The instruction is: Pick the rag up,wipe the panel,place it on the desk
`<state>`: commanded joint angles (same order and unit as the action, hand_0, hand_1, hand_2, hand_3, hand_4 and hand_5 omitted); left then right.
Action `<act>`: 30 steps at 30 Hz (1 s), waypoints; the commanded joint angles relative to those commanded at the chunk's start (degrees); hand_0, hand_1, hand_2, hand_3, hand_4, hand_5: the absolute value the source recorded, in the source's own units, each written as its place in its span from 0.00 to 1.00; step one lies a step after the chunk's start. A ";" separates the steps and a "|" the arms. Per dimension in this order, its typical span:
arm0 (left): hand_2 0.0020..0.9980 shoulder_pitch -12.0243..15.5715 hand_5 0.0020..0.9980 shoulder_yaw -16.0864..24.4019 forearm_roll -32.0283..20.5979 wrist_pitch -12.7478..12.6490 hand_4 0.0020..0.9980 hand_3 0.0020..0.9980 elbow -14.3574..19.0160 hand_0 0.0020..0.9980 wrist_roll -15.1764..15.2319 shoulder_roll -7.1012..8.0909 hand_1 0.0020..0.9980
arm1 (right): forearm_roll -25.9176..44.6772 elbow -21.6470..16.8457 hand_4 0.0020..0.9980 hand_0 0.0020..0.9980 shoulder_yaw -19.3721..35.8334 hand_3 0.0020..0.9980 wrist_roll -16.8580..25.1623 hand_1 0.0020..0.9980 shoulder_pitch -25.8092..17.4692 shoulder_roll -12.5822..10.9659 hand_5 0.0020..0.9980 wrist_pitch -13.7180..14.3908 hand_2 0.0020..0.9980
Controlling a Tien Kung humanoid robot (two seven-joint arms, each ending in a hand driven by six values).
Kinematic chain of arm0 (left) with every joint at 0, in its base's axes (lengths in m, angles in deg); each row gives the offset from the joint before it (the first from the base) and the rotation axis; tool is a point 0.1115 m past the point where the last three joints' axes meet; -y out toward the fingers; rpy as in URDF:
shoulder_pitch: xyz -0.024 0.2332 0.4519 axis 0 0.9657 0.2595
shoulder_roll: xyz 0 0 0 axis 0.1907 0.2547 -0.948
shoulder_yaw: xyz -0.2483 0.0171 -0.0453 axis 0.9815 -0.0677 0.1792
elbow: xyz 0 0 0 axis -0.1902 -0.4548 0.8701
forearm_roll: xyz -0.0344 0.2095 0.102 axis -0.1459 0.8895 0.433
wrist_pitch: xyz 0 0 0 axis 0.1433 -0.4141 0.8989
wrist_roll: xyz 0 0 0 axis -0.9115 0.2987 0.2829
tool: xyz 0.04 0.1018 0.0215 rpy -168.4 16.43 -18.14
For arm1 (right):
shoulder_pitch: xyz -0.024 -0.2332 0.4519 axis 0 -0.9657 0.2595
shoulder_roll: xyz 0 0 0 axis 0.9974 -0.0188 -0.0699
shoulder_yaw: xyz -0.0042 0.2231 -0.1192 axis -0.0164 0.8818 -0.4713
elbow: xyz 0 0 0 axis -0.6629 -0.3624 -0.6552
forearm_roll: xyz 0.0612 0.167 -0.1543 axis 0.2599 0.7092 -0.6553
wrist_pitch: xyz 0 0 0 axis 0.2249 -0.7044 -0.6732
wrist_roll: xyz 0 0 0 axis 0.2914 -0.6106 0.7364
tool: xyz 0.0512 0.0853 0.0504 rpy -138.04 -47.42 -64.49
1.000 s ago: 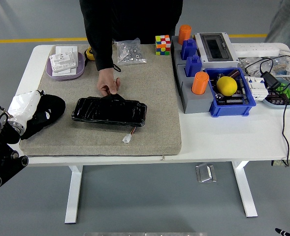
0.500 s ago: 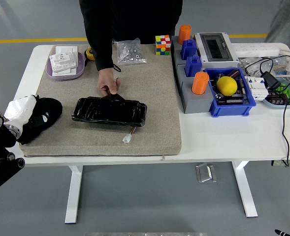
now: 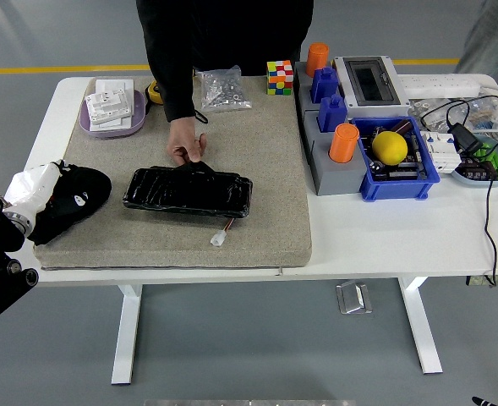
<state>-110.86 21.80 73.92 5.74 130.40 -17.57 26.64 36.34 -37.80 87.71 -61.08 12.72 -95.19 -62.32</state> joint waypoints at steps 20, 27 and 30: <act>0.78 0.77 0.87 4.66 -4.03 3.41 1.00 0.82 7.78 0.46 -0.73 3.75 0.66 | -0.41 0.20 1.00 0.78 0.46 0.65 0.08 0.66 0.04 0.11 0.56 0.08 0.72; 0.77 2.15 0.88 9.86 -5.70 4.10 1.00 0.81 16.41 0.46 -2.60 6.70 0.66 | -0.27 0.28 1.00 0.78 0.56 0.65 0.12 0.67 0.10 0.10 0.56 0.24 0.72; 0.77 2.53 0.88 11.30 -5.95 4.56 1.00 0.82 19.22 0.45 -3.34 7.90 0.65 | -0.29 0.25 1.00 0.78 0.65 0.64 0.16 0.67 0.19 0.10 0.56 0.32 0.72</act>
<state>-108.33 33.09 67.97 10.30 149.61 -20.92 34.54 36.05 -37.55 88.36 -60.92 12.91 -95.09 -62.00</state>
